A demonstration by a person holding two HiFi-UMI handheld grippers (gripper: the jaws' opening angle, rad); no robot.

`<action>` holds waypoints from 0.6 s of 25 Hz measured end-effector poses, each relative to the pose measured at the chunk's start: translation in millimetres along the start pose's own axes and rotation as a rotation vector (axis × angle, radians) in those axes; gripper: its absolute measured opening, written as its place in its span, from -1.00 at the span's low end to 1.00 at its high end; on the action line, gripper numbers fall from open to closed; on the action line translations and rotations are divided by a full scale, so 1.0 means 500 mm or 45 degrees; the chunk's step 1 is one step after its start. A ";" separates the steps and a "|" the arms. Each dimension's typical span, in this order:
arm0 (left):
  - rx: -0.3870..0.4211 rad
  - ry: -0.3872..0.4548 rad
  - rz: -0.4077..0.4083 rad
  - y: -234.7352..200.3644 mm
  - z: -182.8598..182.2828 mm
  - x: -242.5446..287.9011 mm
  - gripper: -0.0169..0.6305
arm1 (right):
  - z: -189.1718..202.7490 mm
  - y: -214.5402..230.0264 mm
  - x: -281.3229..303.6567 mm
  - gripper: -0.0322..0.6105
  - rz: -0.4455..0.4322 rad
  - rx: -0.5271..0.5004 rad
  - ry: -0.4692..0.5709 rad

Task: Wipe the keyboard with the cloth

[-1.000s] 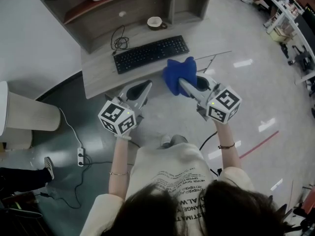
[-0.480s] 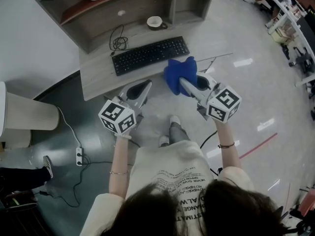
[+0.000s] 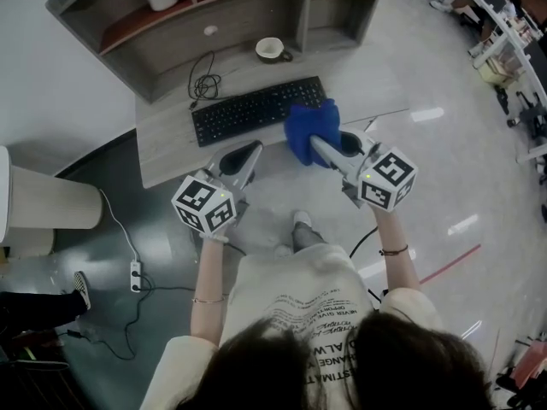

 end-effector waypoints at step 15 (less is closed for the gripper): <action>-0.100 -0.026 -0.074 -0.070 0.019 0.132 -0.96 | -0.027 0.169 0.054 -0.74 -0.060 0.040 -0.077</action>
Point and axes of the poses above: the fingertips, and each gripper's own axes: x forward along the fingers, y to its right, z out of its underside, the point moved 9 cm from there along -x, backward along the fingers, and after that the axes turned 10 degrees about x, right-handed, at the moved point
